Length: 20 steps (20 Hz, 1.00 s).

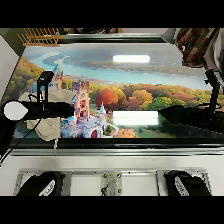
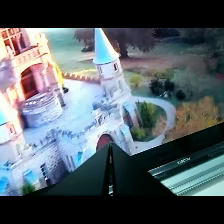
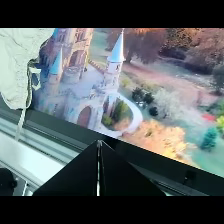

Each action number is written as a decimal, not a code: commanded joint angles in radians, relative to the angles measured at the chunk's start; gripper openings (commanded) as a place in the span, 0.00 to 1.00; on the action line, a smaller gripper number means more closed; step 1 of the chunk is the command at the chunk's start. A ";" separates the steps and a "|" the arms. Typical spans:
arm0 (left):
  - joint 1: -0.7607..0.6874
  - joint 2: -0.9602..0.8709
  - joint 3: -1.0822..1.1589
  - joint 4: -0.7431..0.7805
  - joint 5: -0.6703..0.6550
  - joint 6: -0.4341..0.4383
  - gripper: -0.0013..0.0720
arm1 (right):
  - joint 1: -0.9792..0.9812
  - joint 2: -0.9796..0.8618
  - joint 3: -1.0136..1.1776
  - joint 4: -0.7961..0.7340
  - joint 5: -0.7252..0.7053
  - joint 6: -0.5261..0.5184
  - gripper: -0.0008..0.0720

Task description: Fold the clothes and pants, and hang the long-sleeved shirts on hangers.

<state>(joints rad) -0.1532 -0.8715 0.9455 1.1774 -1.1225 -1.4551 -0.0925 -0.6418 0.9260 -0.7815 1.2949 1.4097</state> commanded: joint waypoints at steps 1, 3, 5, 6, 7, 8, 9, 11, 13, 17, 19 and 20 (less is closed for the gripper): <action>-0.001 0.000 0.000 0.000 0.000 0.000 0.03 | 0.001 0.000 0.000 0.000 0.000 0.000 0.04; -0.001 0.001 0.000 0.000 0.001 0.000 0.03 | 0.001 0.000 0.000 0.000 0.000 0.000 0.04; -0.001 0.000 0.000 -0.001 0.002 -0.001 0.03 | 0.001 0.000 0.000 0.000 0.000 0.000 0.04; -0.001 0.000 0.000 -0.003 0.005 -0.001 0.03 | 0.001 0.000 0.000 0.000 0.000 0.000 0.04; -0.001 0.001 0.000 0.001 0.003 0.001 0.03 | 0.001 0.000 0.000 0.000 0.000 0.000 0.04; 0.003 0.001 0.000 0.020 0.028 0.012 0.07 | 0.001 0.000 0.000 0.000 0.000 0.000 0.04; 0.019 0.000 0.010 0.068 0.045 0.033 0.55 | 0.001 0.000 0.000 0.000 0.000 0.000 0.04; 0.095 -0.019 0.064 0.241 0.070 -0.002 0.98 | 0.001 0.000 0.000 0.000 0.000 0.000 0.04; 0.232 -0.065 0.129 0.386 0.085 -0.007 0.98 | 0.001 0.000 0.000 0.000 0.000 0.000 0.04; 0.534 -0.220 0.171 0.415 0.169 -0.140 0.98 | 0.001 0.000 0.000 0.000 0.000 0.000 0.04; 0.632 -0.323 0.169 0.397 0.191 -0.212 0.98 | 0.001 0.000 0.000 0.000 0.000 0.000 0.04; 0.661 -0.372 0.169 0.380 0.207 -0.211 0.98 | 0.001 0.000 0.000 0.000 0.000 0.000 0.04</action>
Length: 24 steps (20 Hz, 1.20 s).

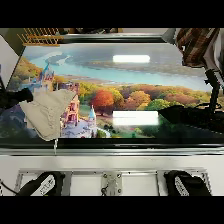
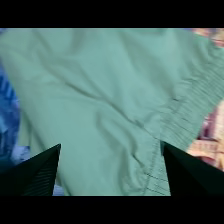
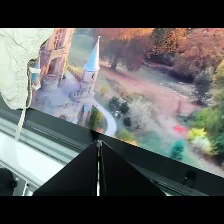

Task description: Fold the clothes and pants, and hang the long-sleeved shirts on hangers.

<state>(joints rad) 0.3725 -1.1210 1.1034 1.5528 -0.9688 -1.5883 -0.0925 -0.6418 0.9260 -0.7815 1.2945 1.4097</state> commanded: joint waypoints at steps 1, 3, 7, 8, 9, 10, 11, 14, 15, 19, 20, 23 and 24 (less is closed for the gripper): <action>0.157 -0.175 0.010 -0.013 0.066 -0.076 0.98 | 0.001 0.000 0.000 0.000 0.000 0.000 0.04; 0.167 -0.266 0.010 -0.011 0.084 -0.076 0.98 | 0.001 0.000 0.000 0.000 0.000 0.000 0.04; 0.167 -0.402 0.011 -0.014 0.108 -0.077 0.98 | 0.001 0.000 0.000 0.000 0.000 0.000 0.04; 0.167 -0.424 0.011 -0.037 0.109 -0.076 0.98 | 0.001 0.000 0.000 0.000 0.000 0.000 0.04; 0.166 -0.440 0.011 -0.079 0.111 -0.066 0.98 | 0.001 0.000 0.000 0.000 0.000 0.000 0.04; 0.164 -0.452 0.011 -0.126 0.115 -0.047 0.98 | 0.001 0.000 0.000 0.000 0.000 0.000 0.04; 0.161 -0.460 0.011 -0.177 0.117 -0.023 0.98 | 0.001 0.000 0.000 0.000 0.000 0.000 0.04; 0.140 -0.456 0.011 -0.221 0.101 -0.017 0.39 | 0.001 0.000 0.000 0.000 0.000 0.000 0.04; 0.126 -0.433 0.011 -0.221 0.097 -0.017 0.02 | 0.001 0.000 0.000 0.000 0.000 0.000 0.04; 0.008 -0.209 0.011 -0.233 0.131 -0.017 0.03 | 0.001 0.000 0.000 0.000 0.000 0.000 0.04; -0.041 -0.134 0.011 -0.258 0.126 -0.016 0.03 | 0.001 0.000 0.000 0.000 0.000 0.000 0.04; -0.241 0.058 0.011 -0.298 0.105 -0.017 0.03 | 0.001 0.000 0.000 0.000 0.000 0.000 0.04; -0.330 0.107 0.011 -0.297 0.105 -0.017 0.03 | 0.001 0.000 0.000 0.000 0.000 0.000 0.04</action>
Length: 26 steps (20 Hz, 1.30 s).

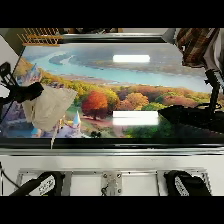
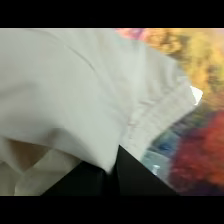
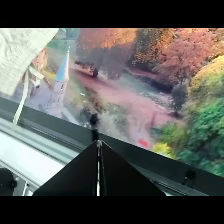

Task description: Fold the clothes and pants, and hang the long-sleeved shirts on hangers.

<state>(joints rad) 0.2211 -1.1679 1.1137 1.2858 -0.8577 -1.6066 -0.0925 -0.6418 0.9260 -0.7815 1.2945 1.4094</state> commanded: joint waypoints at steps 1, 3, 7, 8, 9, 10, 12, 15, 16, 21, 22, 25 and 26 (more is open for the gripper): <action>-0.264 0.189 0.000 -0.029 -0.005 0.001 0.03 | 0.001 0.000 0.000 0.001 -0.002 0.000 0.04; -0.450 0.229 0.000 -0.029 0.003 -0.017 0.03 | 0.001 0.000 0.000 0.005 -0.019 0.000 0.04; -0.776 0.163 0.000 -0.028 0.095 -0.087 0.03 | 0.001 0.000 0.000 0.035 -0.038 0.000 0.04; -0.843 0.122 0.001 -0.029 0.122 -0.096 0.03 | 0.001 0.000 0.000 0.037 -0.038 0.000 0.04; -0.896 0.080 0.001 -0.029 0.135 -0.097 0.03 | 0.001 0.000 0.000 0.037 -0.039 0.000 0.04; -0.941 0.038 0.001 -0.029 0.136 -0.096 0.06 | 0.001 0.000 0.000 0.035 -0.039 0.000 0.04; -0.961 -0.010 0.001 -0.028 0.134 -0.114 0.96 | 0.000 0.000 0.000 0.034 -0.039 0.000 0.04; -0.808 0.039 0.000 -0.020 0.106 -0.159 0.94 | 0.000 0.000 0.000 0.034 -0.039 0.000 0.04; -0.715 0.066 0.000 -0.019 0.095 -0.158 0.94 | 0.001 0.000 0.000 0.034 -0.039 0.000 0.04; -0.233 0.074 -0.115 -0.033 0.067 -0.158 0.94 | 0.001 0.000 0.000 0.035 -0.038 0.000 0.04; -0.163 0.043 -0.149 -0.062 0.066 -0.151 0.94 | 0.001 0.000 0.000 0.034 -0.038 0.000 0.04; -0.045 -0.089 -0.197 -0.220 0.080 -0.035 0.94 | 0.001 0.000 0.000 0.034 -0.038 0.001 0.04; -0.030 -0.140 -0.193 -0.275 0.089 0.014 0.94 | 0.001 0.000 0.000 0.034 -0.038 0.001 0.04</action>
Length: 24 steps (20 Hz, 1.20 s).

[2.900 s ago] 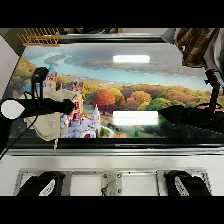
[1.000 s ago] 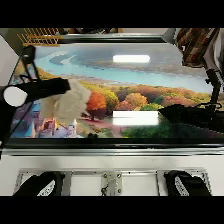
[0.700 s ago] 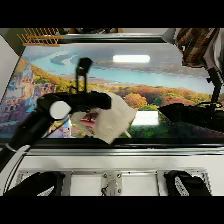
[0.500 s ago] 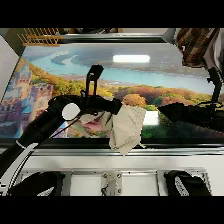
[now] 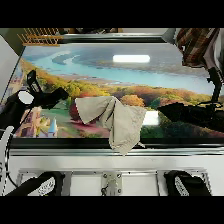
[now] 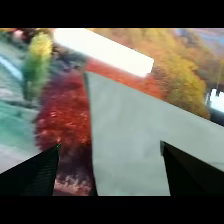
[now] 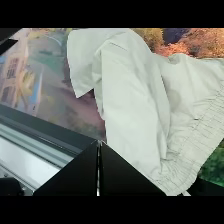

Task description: Fold the clothes and pants, and hang the long-sleeved shirts on hangers.

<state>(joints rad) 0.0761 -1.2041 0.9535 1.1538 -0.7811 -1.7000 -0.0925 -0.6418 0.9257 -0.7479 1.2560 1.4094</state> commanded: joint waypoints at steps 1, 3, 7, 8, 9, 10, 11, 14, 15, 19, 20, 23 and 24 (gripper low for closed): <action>0.117 -0.153 -0.020 -0.191 0.026 0.149 0.94 | 0.001 0.000 0.000 0.001 0.000 0.001 0.04; 0.102 -0.241 0.025 -0.242 0.022 0.195 0.94 | 0.001 0.000 0.000 0.001 0.001 0.002 0.04; 0.022 -0.407 0.160 -0.241 -0.046 0.201 0.94 | 0.001 -0.001 0.000 0.000 0.000 0.004 0.04; 0.001 -0.441 0.194 -0.241 -0.079 0.201 0.94 | 0.001 -0.001 -0.001 0.000 0.000 0.004 0.04; -0.021 -0.474 0.229 -0.241 -0.111 0.201 0.94 | 0.001 -0.001 -0.001 -0.002 -0.001 0.004 0.04; -0.042 -0.499 0.255 -0.241 -0.122 0.201 0.94 | 0.001 -0.003 -0.001 -0.009 -0.002 0.004 0.04; -0.064 -0.520 0.281 -0.241 -0.124 0.200 0.94 | 0.001 -0.006 -0.001 -0.020 -0.003 0.004 0.04; -0.104 -0.563 0.353 -0.238 -0.122 0.155 0.26 | 0.000 -0.033 -0.002 -0.058 -0.003 0.004 0.04; -0.107 -0.569 0.374 -0.238 -0.116 0.156 0.03 | 0.000 -0.048 -0.002 -0.083 -0.003 0.013 0.04; -0.079 -0.541 0.457 -0.237 -0.155 0.159 0.03 | 0.000 -0.173 -0.003 -0.449 -0.077 0.274 0.05; -0.069 -0.522 0.462 -0.232 -0.154 0.159 0.03 | 0.000 -0.225 -0.006 -0.545 -0.119 0.333 0.11; -0.046 -0.480 0.461 -0.229 -0.156 0.159 0.03 | 0.001 -0.434 -0.007 -0.575 -0.264 0.341 0.81; -0.045 -0.475 0.461 -0.229 -0.164 0.160 0.03 | 0.002 -0.519 -0.007 -0.537 -0.310 0.341 0.81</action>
<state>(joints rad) 0.0177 -1.7046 1.4025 0.9222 -0.9310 -1.5398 -0.0921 -0.9802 0.9195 -1.2201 1.0817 1.6897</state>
